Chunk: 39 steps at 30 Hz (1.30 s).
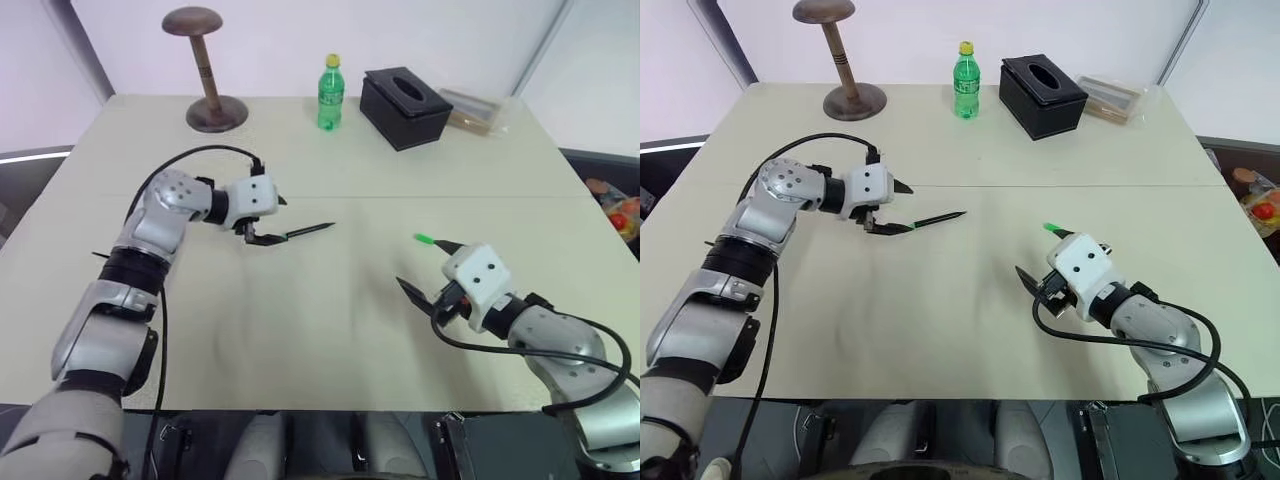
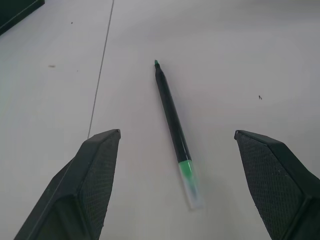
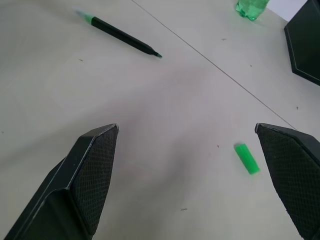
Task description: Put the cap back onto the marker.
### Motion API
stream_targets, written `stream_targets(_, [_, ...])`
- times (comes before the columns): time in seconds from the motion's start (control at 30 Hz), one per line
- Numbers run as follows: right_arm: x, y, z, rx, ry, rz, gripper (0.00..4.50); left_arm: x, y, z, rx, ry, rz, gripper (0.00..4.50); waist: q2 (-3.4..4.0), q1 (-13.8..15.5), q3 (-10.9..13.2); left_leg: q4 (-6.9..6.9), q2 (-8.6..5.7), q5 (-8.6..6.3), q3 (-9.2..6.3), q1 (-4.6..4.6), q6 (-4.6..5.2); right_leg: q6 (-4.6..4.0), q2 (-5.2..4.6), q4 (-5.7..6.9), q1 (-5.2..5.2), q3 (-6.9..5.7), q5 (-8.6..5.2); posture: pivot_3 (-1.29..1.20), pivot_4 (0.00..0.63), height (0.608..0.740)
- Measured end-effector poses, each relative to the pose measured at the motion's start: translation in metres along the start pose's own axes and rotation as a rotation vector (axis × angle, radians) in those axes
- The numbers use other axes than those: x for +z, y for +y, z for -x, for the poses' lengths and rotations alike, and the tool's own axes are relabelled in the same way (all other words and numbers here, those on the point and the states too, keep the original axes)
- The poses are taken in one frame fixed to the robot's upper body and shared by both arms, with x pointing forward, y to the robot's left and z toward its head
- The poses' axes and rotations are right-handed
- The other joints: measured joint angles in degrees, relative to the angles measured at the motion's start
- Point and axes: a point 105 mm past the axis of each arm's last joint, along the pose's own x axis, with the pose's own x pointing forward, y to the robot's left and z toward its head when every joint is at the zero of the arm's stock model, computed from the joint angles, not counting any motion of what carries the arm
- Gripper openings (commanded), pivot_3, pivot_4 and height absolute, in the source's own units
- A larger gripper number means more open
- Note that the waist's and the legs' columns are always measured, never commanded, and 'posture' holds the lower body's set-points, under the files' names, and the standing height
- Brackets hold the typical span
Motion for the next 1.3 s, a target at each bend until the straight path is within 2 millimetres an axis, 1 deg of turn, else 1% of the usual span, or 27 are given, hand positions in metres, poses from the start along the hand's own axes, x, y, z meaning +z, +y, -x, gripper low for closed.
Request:
stream_targets(0.13, [0.000, -0.003, 0.001, -0.012, -0.001, 0.002, 4.50, 0.000, -0.001, 0.000, -0.008, -0.002, 0.006, 3.83, 0.00, 0.1, 0.0, 0.00, 0.00, 0.00, 0.00, 0.00, 0.00, 0.00, 0.00, 0.00, 0.01, 0.00, 0.00, 0.00, 0.150, 0.740])
stream_targets(0.33, [-0.003, -0.006, 0.005, -0.030, 0.014, -0.004, 4.50, 0.003, -0.009, -0.004, -0.038, -0.014, 0.026, 3.83, 0.00, 0.1, 0.0, 0.00, 0.00, 0.00, 0.00, 0.00, 0.00, 0.00, 0.00, 0.00, 0.01, 0.01, 0.00, 0.00, 0.150, 0.740])
stream_targets(0.47, [-0.005, -0.005, 0.006, -0.045, 0.012, -0.023, 4.50, 0.001, -0.008, -0.004, -0.032, -0.007, 0.033, 3.83, 0.00, 0.1, 0.0, 0.01, 0.00, 0.00, 0.00, 0.00, 0.00, 0.00, 0.00, 0.01, 0.01, 0.01, 0.00, 0.00, 0.150, 0.740])
stream_targets(0.67, [-0.005, -0.006, 0.005, -0.089, -0.007, -0.048, 4.50, 0.002, 0.006, -0.013, 0.087, -0.049, 0.083, 3.83, 0.00, 0.1, 0.0, 0.04, -0.02, 0.00, 0.00, 0.00, 0.00, 0.00, -0.01, 0.03, 0.01, 0.01, 0.00, 0.00, 0.150, 0.740])
stream_targets(0.8, [-0.003, -0.009, 0.005, -0.117, -0.021, -0.044, 4.50, 0.004, 0.012, -0.015, 0.114, -0.076, 0.124, 3.83, 0.00, 0.1, 0.0, 0.04, -0.02, 0.00, 0.00, 0.00, 0.00, 0.00, 0.00, 0.04, 0.01, 0.00, 0.00, 0.00, 0.150, 0.740])
stream_targets(0.97, [0.001, -0.013, 0.005, -0.165, -0.046, -0.037, 4.50, -0.005, 0.006, -0.024, 0.082, -0.094, 0.249, 3.83, 0.00, 0.0, 0.0, 0.06, -0.02, 0.00, 0.01, 0.01, 0.00, 0.00, 0.02, 0.08, 0.00, 0.01, 0.00, 0.00, 0.150, 0.740])
stream_targets(1.07, [0.000, -0.014, 0.005, -0.186, -0.045, -0.038, 4.50, -0.010, 0.003, -0.028, 0.045, -0.084, 0.320, 3.83, 0.00, 0.1, 0.0, 0.06, -0.07, 0.00, 0.01, 0.01, 0.00, 0.00, 0.03, 0.09, 0.00, 0.00, 0.00, 0.00, 0.150, 0.740])
stream_targets(1.2, [-0.002, -0.009, 0.005, -0.197, -0.039, -0.053, 4.50, -0.022, -0.003, -0.037, 0.022, -0.054, 0.391, 3.83, 0.00, 0.1, 0.0, 0.09, -0.07, 0.00, 0.02, 0.01, 0.00, 0.00, 0.03, 0.11, -0.01, 0.01, 0.00, 0.00, 0.150, 0.740])
stream_targets(1.3, [-0.001, -0.005, 0.006, -0.211, -0.045, -0.059, 4.50, -0.026, -0.002, -0.040, 0.034, -0.027, 0.397, 3.83, 0.00, 0.1, 0.0, 0.09, -0.08, 0.00, 0.01, 0.01, 0.00, 0.00, 0.04, 0.13, -0.02, 0.01, 0.00, 0.00, 0.150, 0.740])
